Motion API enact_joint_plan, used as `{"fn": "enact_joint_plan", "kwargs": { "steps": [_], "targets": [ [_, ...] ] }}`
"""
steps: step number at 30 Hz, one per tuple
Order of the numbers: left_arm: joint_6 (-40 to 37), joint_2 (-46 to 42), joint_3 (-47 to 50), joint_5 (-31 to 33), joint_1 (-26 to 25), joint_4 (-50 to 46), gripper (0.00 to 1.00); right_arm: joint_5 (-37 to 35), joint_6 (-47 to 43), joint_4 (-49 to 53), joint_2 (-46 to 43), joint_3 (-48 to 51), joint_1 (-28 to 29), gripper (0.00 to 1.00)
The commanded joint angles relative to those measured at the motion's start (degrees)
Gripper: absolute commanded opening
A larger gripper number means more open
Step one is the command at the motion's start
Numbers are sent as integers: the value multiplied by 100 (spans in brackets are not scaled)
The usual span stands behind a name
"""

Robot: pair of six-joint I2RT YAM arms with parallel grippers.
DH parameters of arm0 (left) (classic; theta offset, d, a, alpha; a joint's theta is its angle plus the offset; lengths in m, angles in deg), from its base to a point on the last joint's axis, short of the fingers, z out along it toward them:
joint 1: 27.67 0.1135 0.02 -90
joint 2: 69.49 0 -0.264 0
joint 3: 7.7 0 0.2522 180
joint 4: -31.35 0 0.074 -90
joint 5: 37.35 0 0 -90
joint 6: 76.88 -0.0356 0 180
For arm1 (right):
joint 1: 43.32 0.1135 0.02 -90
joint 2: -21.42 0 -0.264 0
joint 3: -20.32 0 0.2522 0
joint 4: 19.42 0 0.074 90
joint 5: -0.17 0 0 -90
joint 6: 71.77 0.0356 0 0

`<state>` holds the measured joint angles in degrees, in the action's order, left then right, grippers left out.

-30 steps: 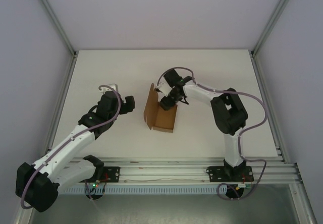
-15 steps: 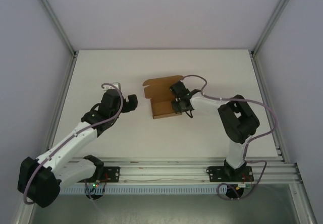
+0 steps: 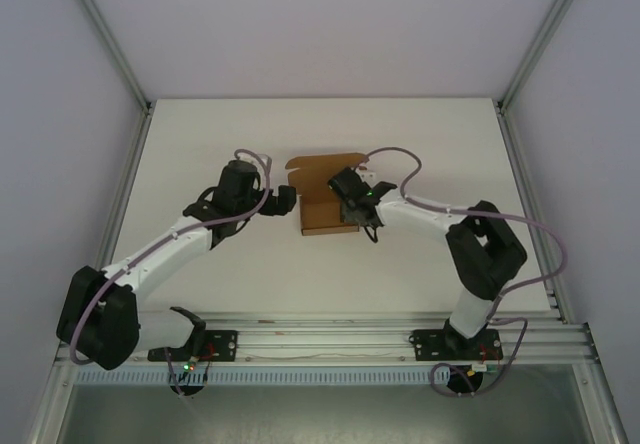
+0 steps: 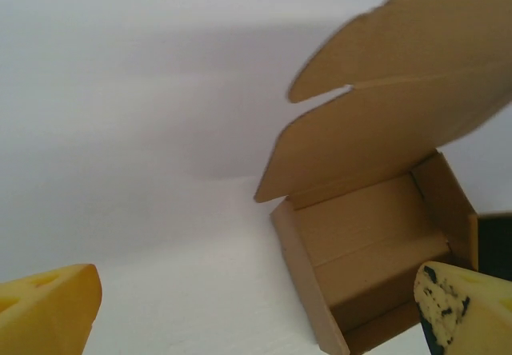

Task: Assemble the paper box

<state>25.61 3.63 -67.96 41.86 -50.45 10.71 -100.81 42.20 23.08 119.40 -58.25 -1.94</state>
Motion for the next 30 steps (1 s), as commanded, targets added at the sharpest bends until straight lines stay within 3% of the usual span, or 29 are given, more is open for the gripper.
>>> {"fn": "enact_joint_plan", "kwargs": {
  "steps": [1, 6, 9, 11, 13, 17, 24, 30],
  "targets": [
    [-960, 293, -439, -1088, 404, 265, 100, -392, -841, 68, -451, -23, -116, 100],
    [-2195, 1080, -1369, -2674, 862, -437, 100, 205, -2946, -425, -975, -110, -544, 100],
    [-3178, 1584, -2077, -3222, 882, -1360, 100, 1699, -4092, -634, -1100, -311, -1026, 100],
    [-3776, 1896, -2477, -3291, 881, -1903, 100, 2834, -4774, -377, -978, -592, -1358, 100],
    [-4336, 2164, -2808, -3288, 881, -2381, 100, 3495, -5595, 160, -735, -968, -1548, 100],
    [-4931, 2596, -3440, -3167, 881, -3133, 100, 3632, -6937, 1208, -140, -1780, -1652, 100],
    [-5597, 3165, -4222, -2920, 883, -3916, 98, 3674, -7382, 2701, 1103, -3475, -1760, 91],
    [-5680, 3454, -4600, -2916, 879, -4032, 73, 3589, -7460, 3282, 1592, -4063, -1786, 68]
  ]
}}
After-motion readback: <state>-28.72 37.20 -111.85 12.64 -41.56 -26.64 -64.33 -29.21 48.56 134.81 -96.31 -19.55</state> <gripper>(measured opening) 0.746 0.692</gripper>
